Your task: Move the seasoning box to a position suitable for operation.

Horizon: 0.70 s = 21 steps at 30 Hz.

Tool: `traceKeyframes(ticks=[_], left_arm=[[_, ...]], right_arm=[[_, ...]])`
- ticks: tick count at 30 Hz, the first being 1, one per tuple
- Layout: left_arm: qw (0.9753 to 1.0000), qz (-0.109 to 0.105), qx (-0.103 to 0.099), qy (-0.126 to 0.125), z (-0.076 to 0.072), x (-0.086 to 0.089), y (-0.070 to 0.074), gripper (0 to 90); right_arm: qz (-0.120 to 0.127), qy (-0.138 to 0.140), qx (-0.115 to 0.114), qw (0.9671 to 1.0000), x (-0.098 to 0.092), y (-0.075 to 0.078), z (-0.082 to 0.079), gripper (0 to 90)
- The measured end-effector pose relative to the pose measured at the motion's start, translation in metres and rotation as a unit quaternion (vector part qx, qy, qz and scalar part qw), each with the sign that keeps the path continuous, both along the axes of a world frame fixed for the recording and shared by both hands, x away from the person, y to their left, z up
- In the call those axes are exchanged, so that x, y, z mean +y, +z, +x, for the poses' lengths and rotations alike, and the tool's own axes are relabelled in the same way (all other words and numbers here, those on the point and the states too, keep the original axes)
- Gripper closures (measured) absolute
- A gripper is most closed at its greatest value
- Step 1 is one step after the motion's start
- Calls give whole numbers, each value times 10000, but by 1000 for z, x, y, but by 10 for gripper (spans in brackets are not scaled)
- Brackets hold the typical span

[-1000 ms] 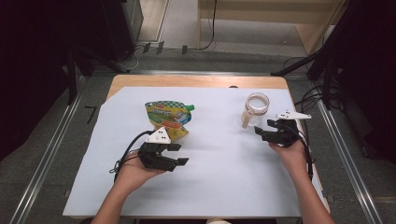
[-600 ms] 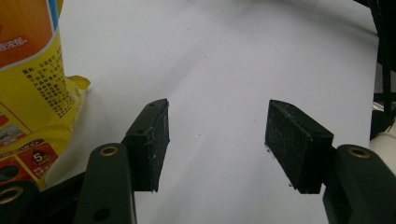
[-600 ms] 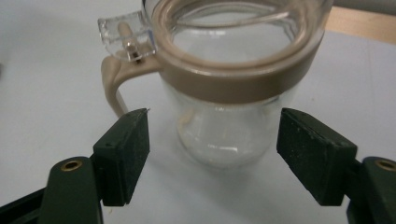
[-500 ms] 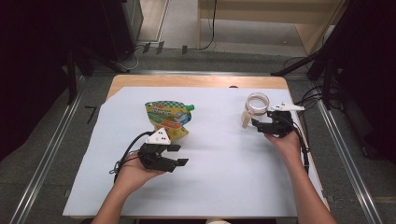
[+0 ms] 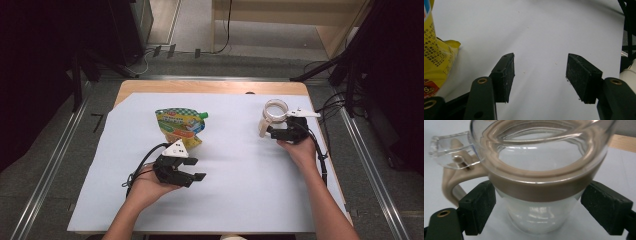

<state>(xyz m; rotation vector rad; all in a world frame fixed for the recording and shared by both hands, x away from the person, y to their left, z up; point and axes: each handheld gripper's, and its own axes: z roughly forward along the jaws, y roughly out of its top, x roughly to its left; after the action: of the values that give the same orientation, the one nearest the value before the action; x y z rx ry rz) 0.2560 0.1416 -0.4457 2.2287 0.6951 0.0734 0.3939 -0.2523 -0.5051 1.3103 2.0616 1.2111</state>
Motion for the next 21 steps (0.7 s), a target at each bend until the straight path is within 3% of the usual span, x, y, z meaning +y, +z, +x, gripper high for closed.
traceKeyframes(ticks=[14, 21], left_arm=[[10000, 16, 62, -25, 0, -4, -3, 407], [10000, 13, 47, -59, -1, -7, -3, 407]], right_arm=[[321, -195, -294, 9989, 9, -16, 10, 101], [163, -245, -324, 9990, 12, -14, 9, 112]])
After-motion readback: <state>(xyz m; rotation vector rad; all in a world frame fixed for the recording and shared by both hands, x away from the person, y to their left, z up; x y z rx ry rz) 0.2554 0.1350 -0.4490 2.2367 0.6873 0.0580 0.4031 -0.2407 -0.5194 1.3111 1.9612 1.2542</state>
